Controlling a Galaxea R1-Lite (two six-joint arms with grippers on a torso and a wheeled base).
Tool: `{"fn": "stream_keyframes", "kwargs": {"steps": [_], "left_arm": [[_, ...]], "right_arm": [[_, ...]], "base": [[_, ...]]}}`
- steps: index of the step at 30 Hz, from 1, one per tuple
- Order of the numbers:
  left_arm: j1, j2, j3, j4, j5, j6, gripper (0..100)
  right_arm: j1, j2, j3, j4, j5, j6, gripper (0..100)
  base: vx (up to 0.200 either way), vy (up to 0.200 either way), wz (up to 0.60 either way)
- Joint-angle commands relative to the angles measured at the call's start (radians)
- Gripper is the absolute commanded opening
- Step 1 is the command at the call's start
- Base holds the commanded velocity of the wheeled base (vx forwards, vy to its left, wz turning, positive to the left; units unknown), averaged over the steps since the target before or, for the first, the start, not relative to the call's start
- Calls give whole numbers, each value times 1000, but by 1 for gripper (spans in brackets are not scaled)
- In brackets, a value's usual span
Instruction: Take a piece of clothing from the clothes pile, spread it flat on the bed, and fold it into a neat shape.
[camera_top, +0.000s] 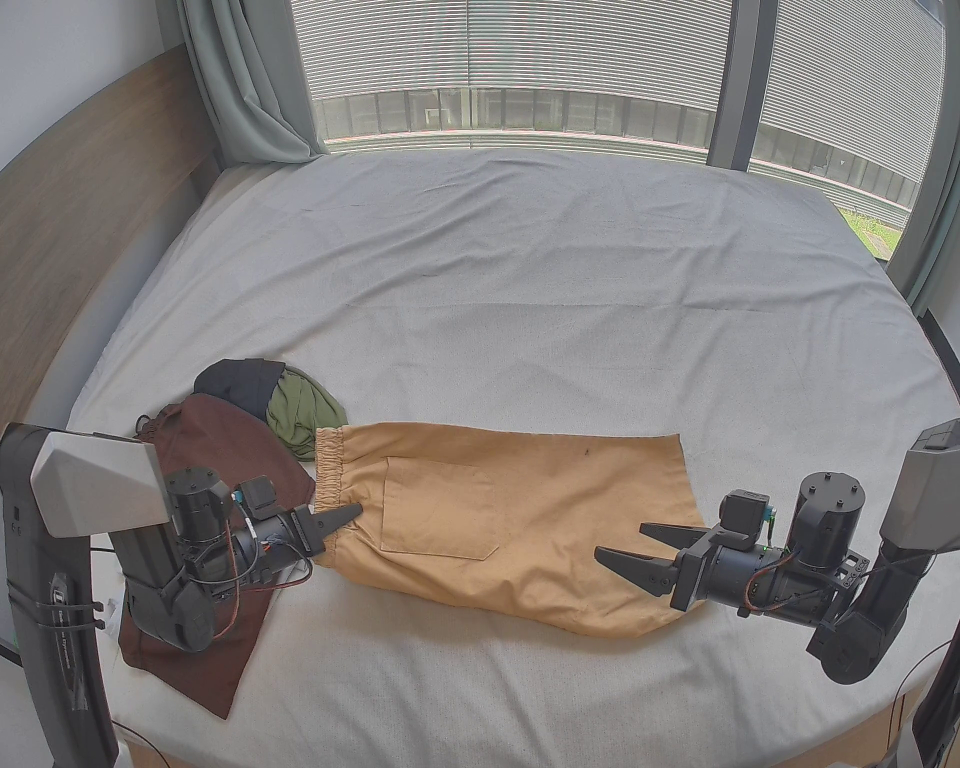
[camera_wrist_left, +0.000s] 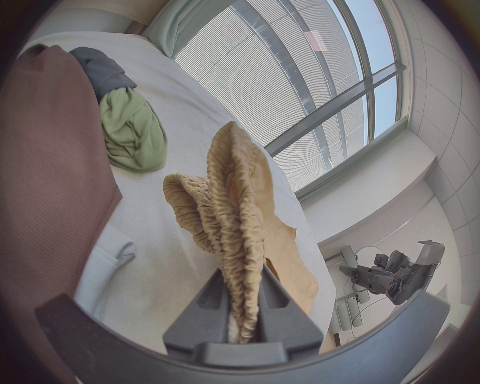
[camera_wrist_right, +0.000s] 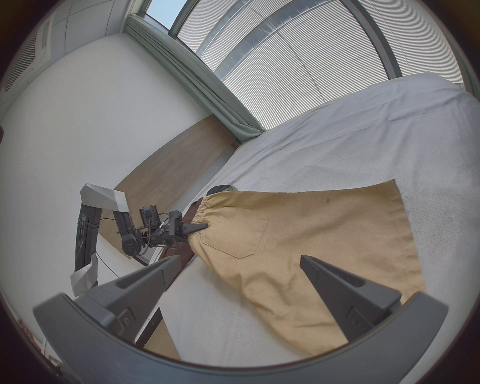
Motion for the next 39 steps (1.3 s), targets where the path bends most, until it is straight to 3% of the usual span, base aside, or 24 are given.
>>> {"fn": "stream_keyframes", "kwargs": {"steps": [1, 20, 39], "left_arm": [[20, -56, 43, 0, -6, -2, 0], [83, -119, 141, 0, -49, 14, 0], [195, -154, 206, 0, -147, 81, 0]], "right_arm": [[2, 6, 2, 0, -1, -1, 100], [30, 6, 2, 0, -17, 1, 100], [42, 6, 2, 0, -17, 2, 100]], "base": [[0, 0, 0], [0, 0, 0], [0, 0, 0]]}}
